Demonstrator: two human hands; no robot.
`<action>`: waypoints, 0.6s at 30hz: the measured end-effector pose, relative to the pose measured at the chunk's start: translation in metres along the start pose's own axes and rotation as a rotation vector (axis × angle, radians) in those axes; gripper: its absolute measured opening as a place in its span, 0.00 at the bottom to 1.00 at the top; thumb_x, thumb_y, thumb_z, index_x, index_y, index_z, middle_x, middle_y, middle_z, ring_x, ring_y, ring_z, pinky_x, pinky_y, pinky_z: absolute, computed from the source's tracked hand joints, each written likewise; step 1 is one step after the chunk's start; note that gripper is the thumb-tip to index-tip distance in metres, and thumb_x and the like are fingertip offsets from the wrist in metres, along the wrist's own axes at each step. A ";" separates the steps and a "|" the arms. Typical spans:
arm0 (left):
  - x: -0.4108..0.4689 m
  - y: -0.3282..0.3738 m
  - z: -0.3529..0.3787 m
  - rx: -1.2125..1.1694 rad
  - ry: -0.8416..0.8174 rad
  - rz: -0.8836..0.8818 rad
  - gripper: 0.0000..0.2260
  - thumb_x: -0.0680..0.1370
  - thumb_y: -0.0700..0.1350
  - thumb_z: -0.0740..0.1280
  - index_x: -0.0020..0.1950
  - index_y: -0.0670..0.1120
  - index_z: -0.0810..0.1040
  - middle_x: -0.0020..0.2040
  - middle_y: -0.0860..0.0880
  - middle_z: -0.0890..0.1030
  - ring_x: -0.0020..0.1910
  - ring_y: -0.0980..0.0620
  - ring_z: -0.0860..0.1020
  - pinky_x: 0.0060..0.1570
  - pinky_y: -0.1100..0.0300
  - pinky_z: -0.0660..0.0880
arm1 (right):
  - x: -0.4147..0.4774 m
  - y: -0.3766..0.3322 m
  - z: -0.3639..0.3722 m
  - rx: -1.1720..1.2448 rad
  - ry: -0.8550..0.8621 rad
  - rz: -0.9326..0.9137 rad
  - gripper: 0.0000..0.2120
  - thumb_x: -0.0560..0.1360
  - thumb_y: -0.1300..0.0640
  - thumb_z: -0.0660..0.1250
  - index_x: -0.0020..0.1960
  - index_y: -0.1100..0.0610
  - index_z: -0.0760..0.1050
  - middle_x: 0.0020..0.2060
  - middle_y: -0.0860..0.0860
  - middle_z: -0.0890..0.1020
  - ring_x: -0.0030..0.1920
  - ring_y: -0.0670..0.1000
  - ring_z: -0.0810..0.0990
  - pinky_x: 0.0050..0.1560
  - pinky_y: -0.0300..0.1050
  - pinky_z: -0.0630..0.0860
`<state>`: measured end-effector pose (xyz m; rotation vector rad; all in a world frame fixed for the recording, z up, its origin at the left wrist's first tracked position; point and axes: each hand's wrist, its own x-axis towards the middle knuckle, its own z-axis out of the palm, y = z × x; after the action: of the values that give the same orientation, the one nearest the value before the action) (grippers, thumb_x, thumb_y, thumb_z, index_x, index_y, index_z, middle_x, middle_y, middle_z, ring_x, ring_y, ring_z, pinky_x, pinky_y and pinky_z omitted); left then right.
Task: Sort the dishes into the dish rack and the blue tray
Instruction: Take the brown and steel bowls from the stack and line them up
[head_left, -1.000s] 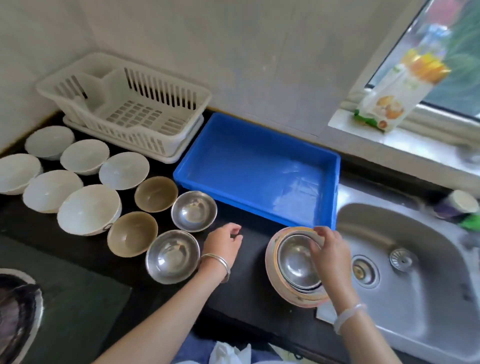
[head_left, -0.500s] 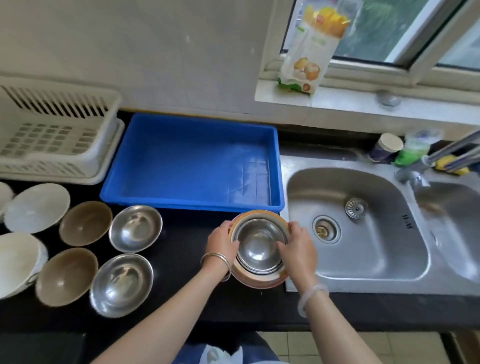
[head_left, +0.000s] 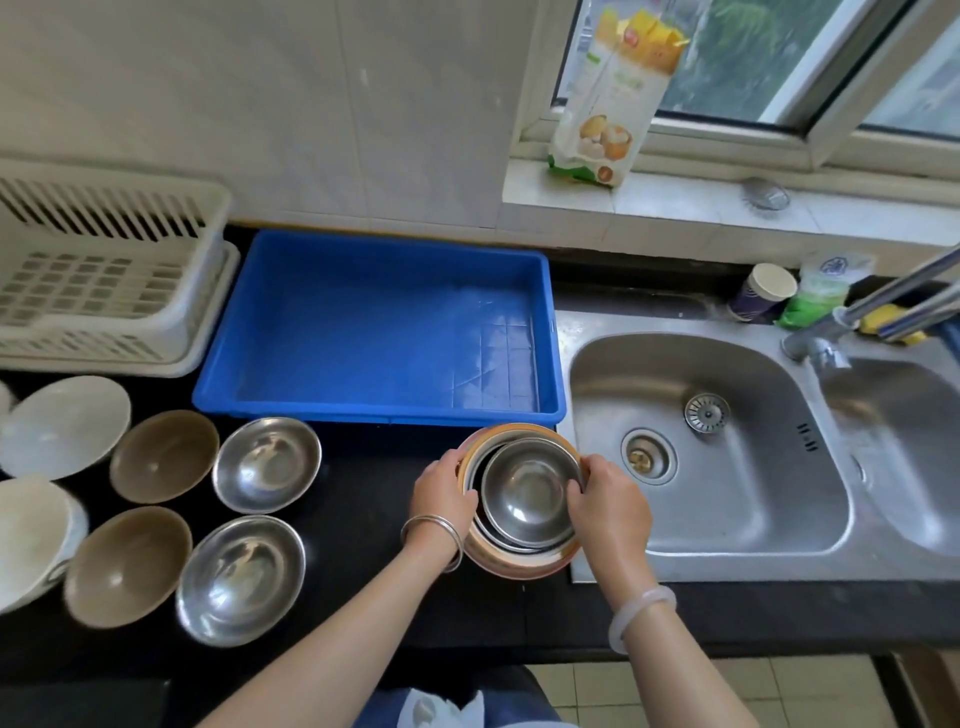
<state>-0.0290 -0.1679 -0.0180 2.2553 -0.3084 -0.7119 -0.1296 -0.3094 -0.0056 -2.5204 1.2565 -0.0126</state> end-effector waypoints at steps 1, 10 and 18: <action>0.001 0.000 0.000 0.007 -0.002 0.000 0.18 0.73 0.38 0.67 0.62 0.49 0.72 0.56 0.48 0.78 0.52 0.51 0.78 0.50 0.60 0.74 | 0.000 0.000 -0.001 -0.006 0.018 0.003 0.08 0.75 0.55 0.63 0.51 0.57 0.76 0.46 0.54 0.81 0.45 0.58 0.79 0.38 0.45 0.70; 0.004 0.000 0.004 0.100 -0.008 0.004 0.21 0.72 0.44 0.70 0.63 0.48 0.70 0.57 0.48 0.77 0.56 0.48 0.77 0.55 0.55 0.75 | 0.001 0.002 -0.011 0.210 0.088 0.106 0.05 0.74 0.58 0.65 0.40 0.57 0.76 0.35 0.55 0.82 0.34 0.56 0.73 0.35 0.43 0.65; 0.006 0.010 0.004 0.147 0.018 -0.002 0.17 0.73 0.37 0.67 0.59 0.48 0.71 0.54 0.48 0.77 0.49 0.50 0.78 0.47 0.58 0.78 | -0.006 0.001 -0.018 0.274 0.113 0.142 0.05 0.74 0.58 0.66 0.39 0.55 0.76 0.32 0.48 0.78 0.34 0.50 0.73 0.32 0.40 0.64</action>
<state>-0.0265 -0.1798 -0.0151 2.3996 -0.3603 -0.6890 -0.1374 -0.3104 0.0122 -2.2204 1.3713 -0.2784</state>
